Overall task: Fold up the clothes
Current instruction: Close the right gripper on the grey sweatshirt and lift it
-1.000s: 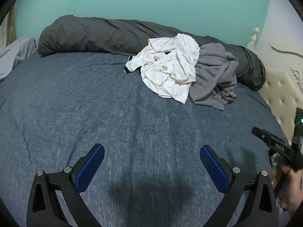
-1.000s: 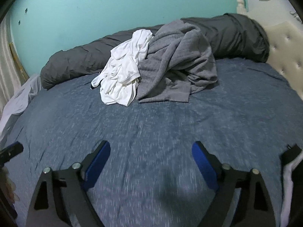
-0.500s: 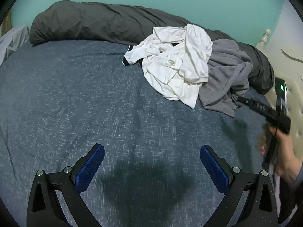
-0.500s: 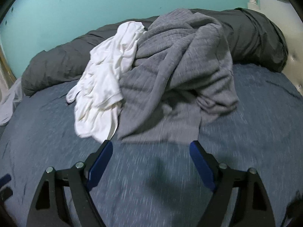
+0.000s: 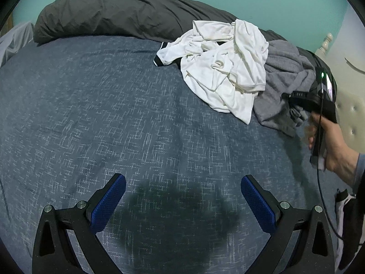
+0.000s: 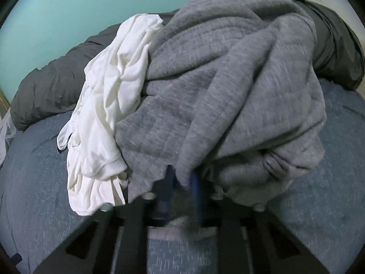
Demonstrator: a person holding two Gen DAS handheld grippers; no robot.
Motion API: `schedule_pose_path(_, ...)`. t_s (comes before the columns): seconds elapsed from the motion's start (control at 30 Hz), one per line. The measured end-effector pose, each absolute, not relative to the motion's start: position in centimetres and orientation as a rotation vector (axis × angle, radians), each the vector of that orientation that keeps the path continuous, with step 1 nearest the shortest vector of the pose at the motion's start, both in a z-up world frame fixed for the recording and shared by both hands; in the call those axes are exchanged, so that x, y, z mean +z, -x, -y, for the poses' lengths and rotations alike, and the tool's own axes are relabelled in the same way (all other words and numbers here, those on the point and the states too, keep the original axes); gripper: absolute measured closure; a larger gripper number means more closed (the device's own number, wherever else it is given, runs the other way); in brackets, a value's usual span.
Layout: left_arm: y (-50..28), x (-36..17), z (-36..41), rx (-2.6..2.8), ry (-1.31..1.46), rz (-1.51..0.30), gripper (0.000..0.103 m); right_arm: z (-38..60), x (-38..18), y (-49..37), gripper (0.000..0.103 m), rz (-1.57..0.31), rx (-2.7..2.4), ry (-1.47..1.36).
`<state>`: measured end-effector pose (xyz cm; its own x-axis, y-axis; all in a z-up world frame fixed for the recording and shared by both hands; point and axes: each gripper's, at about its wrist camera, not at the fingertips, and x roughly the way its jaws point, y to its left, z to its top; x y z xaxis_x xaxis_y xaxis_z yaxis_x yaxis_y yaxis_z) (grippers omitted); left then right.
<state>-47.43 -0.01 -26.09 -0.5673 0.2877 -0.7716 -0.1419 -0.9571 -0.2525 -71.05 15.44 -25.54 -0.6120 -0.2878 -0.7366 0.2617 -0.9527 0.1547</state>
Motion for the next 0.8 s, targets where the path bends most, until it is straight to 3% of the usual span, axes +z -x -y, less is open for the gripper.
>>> schedule_pose_path(0.4, 41.5, -23.8, 1.2, 2.596, 1.235, 0.215, 0.000, -17.2, -21.5, 61.2, 0.099, -0.036, -2.495, -0.978)
schedule_pose_path(0.8, 31.7, -22.9, 3.7, 2.636, 1.137, 0.213, 0.000, -18.0, -21.1, 45.1, 0.099, -0.070, -2.371, -0.861)
